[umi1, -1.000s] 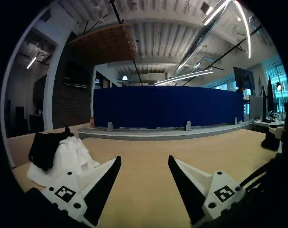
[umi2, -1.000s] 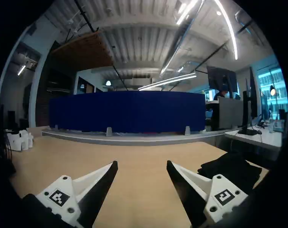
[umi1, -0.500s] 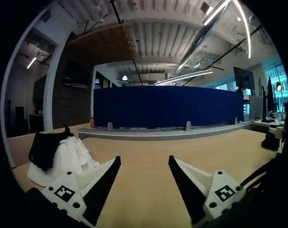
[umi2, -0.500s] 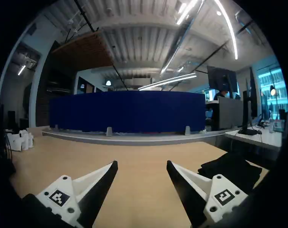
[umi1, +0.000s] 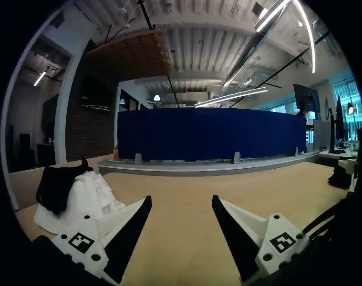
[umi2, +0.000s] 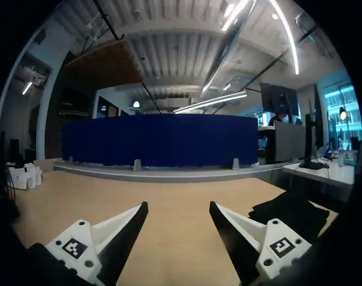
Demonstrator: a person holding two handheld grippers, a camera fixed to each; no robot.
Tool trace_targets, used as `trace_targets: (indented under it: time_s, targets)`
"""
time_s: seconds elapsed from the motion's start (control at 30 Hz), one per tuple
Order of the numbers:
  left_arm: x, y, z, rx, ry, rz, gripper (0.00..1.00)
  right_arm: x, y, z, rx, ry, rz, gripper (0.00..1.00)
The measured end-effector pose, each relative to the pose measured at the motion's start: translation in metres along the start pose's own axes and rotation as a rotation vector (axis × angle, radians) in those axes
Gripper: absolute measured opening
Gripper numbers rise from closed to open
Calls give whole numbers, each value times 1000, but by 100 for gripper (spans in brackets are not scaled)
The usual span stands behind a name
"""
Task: Fold towel
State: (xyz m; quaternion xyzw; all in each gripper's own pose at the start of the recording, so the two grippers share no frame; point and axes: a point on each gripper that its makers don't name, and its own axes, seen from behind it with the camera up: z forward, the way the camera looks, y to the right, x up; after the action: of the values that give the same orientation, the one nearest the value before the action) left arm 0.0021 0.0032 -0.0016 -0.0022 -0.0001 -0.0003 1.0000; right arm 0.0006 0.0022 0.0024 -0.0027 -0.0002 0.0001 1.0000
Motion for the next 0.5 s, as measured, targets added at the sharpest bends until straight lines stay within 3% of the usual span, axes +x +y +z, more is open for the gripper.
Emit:
trace_targets:
  time_s: [0.5]
  targets:
    - [1, 0, 1, 0, 0, 0, 94, 0, 0, -2, 0, 0, 0, 100]
